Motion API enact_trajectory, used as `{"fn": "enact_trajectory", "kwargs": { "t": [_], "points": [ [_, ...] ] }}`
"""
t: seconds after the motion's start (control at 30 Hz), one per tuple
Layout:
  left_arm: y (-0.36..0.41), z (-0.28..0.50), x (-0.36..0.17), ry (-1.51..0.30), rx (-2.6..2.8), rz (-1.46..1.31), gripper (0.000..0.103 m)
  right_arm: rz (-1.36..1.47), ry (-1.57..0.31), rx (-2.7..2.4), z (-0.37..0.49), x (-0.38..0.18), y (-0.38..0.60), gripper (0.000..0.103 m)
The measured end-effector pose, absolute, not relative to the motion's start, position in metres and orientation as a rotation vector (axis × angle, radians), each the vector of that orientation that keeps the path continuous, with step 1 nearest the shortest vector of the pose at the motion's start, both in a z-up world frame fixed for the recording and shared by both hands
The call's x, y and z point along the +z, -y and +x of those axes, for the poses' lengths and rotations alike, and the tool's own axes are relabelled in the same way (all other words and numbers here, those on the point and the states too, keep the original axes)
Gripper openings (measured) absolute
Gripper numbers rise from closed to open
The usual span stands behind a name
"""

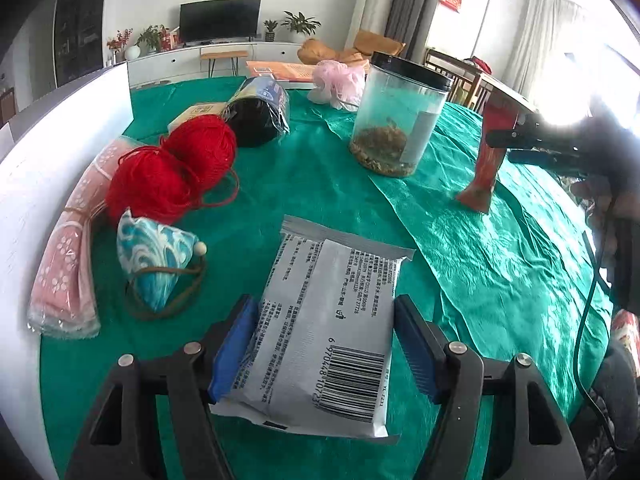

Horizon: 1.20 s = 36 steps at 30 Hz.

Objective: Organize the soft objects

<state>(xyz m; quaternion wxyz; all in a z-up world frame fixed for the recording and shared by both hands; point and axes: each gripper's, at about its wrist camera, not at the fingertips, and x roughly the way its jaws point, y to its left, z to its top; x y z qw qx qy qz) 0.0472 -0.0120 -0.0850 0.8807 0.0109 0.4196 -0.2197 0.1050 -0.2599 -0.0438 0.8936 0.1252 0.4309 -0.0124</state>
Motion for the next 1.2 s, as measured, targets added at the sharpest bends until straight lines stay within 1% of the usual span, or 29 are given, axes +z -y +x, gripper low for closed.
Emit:
{"fn": "enact_trajectory", "kwargs": {
  "t": [0.03,0.07,0.1,0.17,0.2,0.23,0.27,0.37,0.5,0.6,0.77,0.87,1.03,1.13,1.17,1.2],
  "points": [
    [0.015,0.051,-0.086,-0.877,-0.452,0.028,0.073,0.27,-0.89,-0.063,0.106,-0.048,0.266,0.078],
    [0.017,0.055,-0.088,-0.882,-0.446,0.037,0.075,0.294,-0.89,-0.093,0.103,-0.052,0.273,0.084],
    [0.018,0.058,-0.091,-0.899,-0.44,0.044,0.083,0.337,-0.879,-0.117,0.098,-0.057,0.277,0.084],
    [0.019,0.059,-0.094,-0.908,-0.445,0.046,0.09,0.394,-0.853,-0.135,0.082,-0.067,0.278,0.083],
    [0.021,0.059,-0.095,-0.918,-0.444,0.053,0.097,0.404,-0.832,-0.162,0.069,-0.073,0.277,0.083],
    [0.024,0.06,-0.096,-0.925,-0.448,0.067,0.102,0.402,-0.812,-0.181,0.059,-0.078,0.276,0.083],
    [0.028,0.059,-0.098,-0.931,-0.449,0.087,0.103,0.395,-0.792,-0.198,0.046,-0.08,0.277,0.083],
    [0.046,0.055,-0.105,-0.94,-0.39,0.219,0.103,0.36,-0.786,-0.235,0.025,-0.09,0.275,0.083],
    [0.046,0.056,-0.106,-0.939,-0.406,0.213,0.103,0.393,-0.867,-0.23,0.034,-0.103,0.278,0.083],
    [0.046,0.056,-0.106,-0.939,-0.405,0.214,0.103,0.366,-0.86,-0.237,0.036,-0.105,0.278,0.083],
    [0.046,0.056,-0.107,-0.939,-0.402,0.215,0.103,0.163,-0.917,-0.289,0.036,-0.119,0.253,0.086],
    [0.047,0.057,-0.106,-0.939,-0.396,0.214,0.103,0.186,-0.91,-0.265,0.033,-0.119,0.258,0.089],
    [0.048,0.056,-0.106,-0.939,-0.386,0.211,0.103,0.163,-0.917,-0.268,0.031,-0.119,0.256,0.089],
    [0.048,0.055,-0.106,-0.939,-0.384,0.21,0.103,0.216,-0.915,-0.224,0.029,-0.115,0.262,0.089],
    [0.048,0.056,-0.106,-0.938,-0.383,0.208,0.103,0.333,-0.883,-0.152,0.025,-0.11,0.275,0.089],
    [0.048,0.056,-0.105,-0.939,-0.382,0.207,0.103,0.493,-0.809,-0.05,0.016,-0.104,0.293,0.089]
  ]
}}
